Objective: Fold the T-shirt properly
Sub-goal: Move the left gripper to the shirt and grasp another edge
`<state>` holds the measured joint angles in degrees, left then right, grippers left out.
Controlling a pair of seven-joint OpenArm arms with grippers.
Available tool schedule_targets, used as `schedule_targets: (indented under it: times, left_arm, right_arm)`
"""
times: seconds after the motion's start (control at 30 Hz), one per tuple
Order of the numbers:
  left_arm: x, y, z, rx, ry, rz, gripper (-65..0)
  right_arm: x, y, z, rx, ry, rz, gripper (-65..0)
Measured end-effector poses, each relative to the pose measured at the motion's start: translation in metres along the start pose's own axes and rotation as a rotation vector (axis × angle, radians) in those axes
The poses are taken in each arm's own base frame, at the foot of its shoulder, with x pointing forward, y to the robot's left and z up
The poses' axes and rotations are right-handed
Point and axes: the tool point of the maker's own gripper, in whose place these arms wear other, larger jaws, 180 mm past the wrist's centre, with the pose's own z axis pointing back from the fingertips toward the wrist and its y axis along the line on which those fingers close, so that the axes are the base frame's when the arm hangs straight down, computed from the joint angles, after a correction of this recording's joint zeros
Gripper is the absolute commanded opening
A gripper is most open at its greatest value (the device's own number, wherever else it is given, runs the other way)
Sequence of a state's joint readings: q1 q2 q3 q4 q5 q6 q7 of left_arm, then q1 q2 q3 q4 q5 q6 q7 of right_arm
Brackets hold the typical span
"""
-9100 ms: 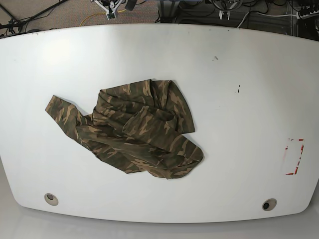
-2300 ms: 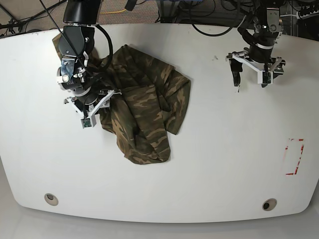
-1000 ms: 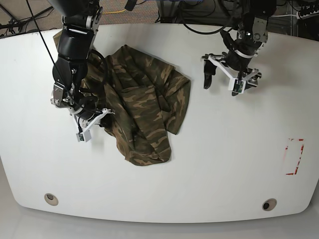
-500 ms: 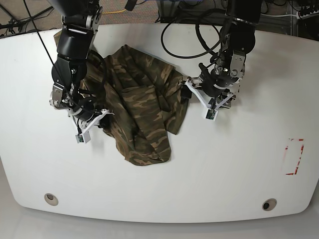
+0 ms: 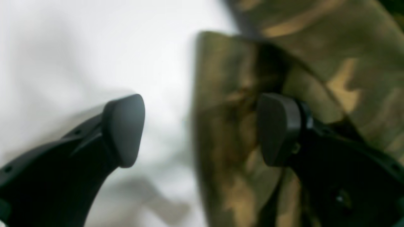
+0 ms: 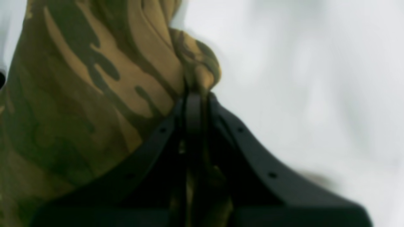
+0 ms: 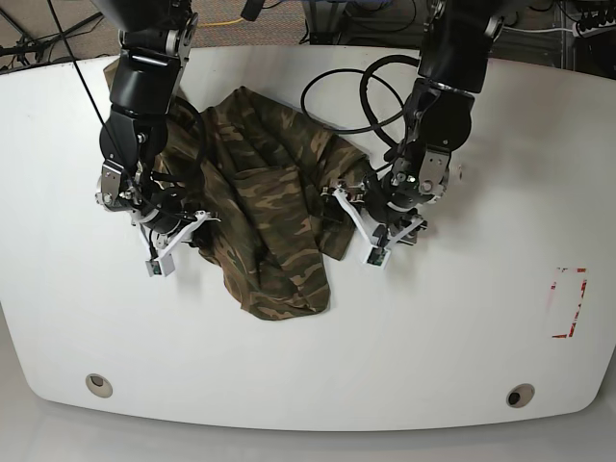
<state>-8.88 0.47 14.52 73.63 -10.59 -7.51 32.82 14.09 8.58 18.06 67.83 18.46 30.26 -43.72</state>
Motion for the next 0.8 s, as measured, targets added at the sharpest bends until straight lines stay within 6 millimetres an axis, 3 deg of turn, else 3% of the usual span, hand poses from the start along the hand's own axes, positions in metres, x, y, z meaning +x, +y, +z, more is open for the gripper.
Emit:
schedule_targets:
  times: [0.3, 0.37, 0.53, 0.63, 0.8]
  left_arm:
    - [0.016, -0.014, -0.029, -0.038, -0.02, 0.049, -14.7]
    - [0.016, -0.017, -0.033, -0.042, -0.037, 0.058, -21.8]
    - [0.015, -0.015, -0.04, -0.038, -0.016, 0.068, -52.1]
    - [0.011, -0.012, -0.042, -0.036, -0.003, 0.082, -64.3]
    - [0.009, -0.009, -0.041, -0.037, -0.005, 0.086, -65.0]
  right_arm:
    - [-0.001, -0.001, 0.0, -0.003, 0.003, 0.001, -65.0]
    - [-0.001, 0.0, 0.0, 0.0, 0.001, -0.003, -65.0]
    - [-0.002, -0.001, 0.0, -0.004, 0.004, -0.001, -65.0]
    - [-0.002, -0.001, 0.0, -0.002, 0.003, -0.003, -65.0]
    - [-0.001, -0.001, 0.0, -0.002, 0.002, -0.002, -65.0]
